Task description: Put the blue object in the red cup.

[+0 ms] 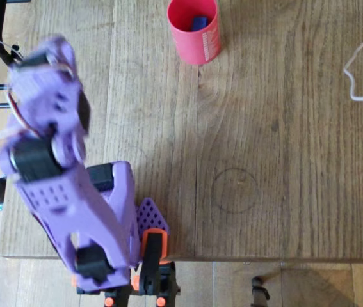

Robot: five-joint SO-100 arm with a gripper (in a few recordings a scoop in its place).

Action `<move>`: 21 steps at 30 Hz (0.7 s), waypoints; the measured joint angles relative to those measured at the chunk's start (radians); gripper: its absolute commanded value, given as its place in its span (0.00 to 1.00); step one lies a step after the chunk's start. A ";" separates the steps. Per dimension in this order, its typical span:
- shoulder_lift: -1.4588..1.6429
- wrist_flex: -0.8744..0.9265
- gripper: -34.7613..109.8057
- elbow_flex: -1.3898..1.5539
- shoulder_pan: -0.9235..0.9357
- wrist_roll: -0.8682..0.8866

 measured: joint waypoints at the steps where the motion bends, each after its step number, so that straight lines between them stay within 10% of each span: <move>1: 0.044 0.006 0.24 0.021 0.000 -0.011; 21: 0.275 -0.284 0.24 0.913 0.054 0.135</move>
